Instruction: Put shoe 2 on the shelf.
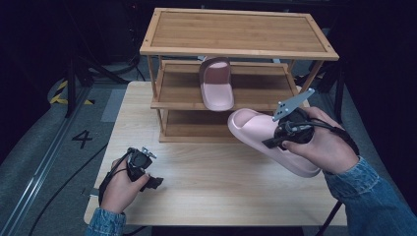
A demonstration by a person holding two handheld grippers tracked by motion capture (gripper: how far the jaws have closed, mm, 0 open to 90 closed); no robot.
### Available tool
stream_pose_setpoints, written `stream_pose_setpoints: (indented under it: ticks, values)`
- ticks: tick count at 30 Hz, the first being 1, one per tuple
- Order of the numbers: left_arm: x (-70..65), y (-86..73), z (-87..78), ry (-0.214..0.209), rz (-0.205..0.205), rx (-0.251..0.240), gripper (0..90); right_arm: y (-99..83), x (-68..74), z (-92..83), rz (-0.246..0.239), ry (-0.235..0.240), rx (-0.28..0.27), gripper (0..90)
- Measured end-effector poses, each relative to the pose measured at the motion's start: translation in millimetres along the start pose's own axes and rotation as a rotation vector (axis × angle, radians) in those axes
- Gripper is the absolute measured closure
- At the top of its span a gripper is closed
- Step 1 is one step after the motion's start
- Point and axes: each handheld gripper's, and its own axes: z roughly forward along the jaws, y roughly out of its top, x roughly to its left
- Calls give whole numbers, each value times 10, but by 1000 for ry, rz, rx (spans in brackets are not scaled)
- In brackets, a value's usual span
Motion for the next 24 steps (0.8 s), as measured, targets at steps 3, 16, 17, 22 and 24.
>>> stream_pose_setpoints:
  ticks: [3, 16, 17, 22, 24]
  values:
    - [-1, 2, 0, -1, 3, -1, 192, 74, -35, -50, -1, -5, -5, 809]
    - [16, 6, 7, -9, 1, -7, 194, 348, -311, -157, 17, -81, -14, 810]
    - [20, 5, 6, -12, -3, -7, 193, 365, -345, -157, 25, -78, -20, 810]
    - [35, 1, 4, -14, -5, -8, 192, 442, -486, -142, 42, -114, -23, 811]
    - [33, 2, 6, -13, -5, -7, 192, 482, -568, -108, 48, -138, -18, 810]
